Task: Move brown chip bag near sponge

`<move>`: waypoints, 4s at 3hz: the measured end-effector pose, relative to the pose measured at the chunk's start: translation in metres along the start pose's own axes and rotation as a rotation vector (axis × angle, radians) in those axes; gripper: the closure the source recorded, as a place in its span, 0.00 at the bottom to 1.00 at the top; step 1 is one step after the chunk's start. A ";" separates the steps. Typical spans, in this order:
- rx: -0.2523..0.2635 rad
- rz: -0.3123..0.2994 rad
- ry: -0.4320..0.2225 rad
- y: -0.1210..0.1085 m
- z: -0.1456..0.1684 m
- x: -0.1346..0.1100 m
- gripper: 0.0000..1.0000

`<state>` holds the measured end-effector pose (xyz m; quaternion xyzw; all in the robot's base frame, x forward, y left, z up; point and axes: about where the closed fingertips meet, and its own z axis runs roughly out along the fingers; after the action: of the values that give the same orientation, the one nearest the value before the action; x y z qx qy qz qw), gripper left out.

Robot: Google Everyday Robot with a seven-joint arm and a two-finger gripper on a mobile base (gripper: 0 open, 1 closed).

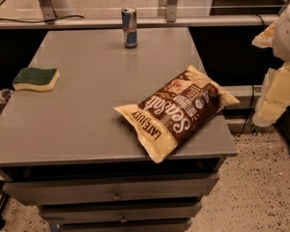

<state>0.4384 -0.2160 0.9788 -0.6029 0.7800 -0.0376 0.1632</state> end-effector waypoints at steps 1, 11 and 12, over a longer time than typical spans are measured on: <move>0.000 0.000 0.000 0.000 0.000 0.000 0.00; -0.007 -0.095 -0.292 -0.018 0.157 -0.081 1.00; -0.007 -0.095 -0.292 -0.018 0.157 -0.081 1.00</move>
Offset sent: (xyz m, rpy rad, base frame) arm 0.0050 0.0044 -0.0132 0.0436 -0.0126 0.0094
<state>0.5202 -0.1218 0.8527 -0.6389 0.7186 0.0453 0.2709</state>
